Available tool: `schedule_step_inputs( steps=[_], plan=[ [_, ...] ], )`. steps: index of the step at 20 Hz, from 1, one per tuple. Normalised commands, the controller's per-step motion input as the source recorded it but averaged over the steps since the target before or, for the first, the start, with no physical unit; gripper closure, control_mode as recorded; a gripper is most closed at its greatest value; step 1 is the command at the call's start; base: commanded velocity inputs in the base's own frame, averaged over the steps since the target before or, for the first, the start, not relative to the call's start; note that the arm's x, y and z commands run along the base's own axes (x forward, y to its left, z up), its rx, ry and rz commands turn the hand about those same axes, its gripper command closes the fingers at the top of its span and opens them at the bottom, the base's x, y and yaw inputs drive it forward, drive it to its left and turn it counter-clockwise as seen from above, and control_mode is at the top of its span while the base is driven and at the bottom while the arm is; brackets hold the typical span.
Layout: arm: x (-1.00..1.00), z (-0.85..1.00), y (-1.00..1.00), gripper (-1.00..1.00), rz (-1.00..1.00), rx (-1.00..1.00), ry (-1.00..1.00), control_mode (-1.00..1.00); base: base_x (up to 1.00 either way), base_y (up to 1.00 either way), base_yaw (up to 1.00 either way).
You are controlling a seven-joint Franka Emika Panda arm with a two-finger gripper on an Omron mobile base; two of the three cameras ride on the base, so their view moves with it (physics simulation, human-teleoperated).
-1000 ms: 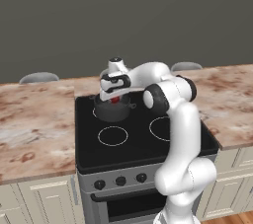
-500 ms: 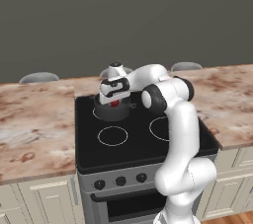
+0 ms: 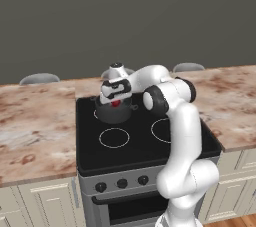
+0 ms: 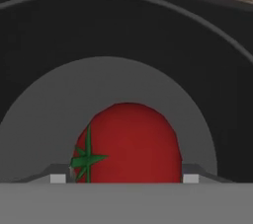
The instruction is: Turn on the burner for the pot on the stove. Wait thirty seconds for the pot to heat up. Then add the tomato to the pot.
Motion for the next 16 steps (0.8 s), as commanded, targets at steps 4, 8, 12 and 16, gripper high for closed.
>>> schedule_step_inputs(
  steps=[4,8,12,16],
  plan=[
    [-0.20,0.22,0.00,-1.00,-0.13,0.00,-0.18,-1.00,0.00,0.00,0.00],
    [-0.21,0.50,0.00,-1.00,-0.13,0.00,-0.23,-1.00,0.00,0.00,0.00],
    [-0.30,0.71,0.00,-1.00,-0.12,0.00,-0.24,-1.00,0.00,0.00,0.00],
    [-0.89,0.85,-0.11,-1.00,-0.10,0.09,-0.21,-1.00,0.00,0.00,0.00]
  ],
)
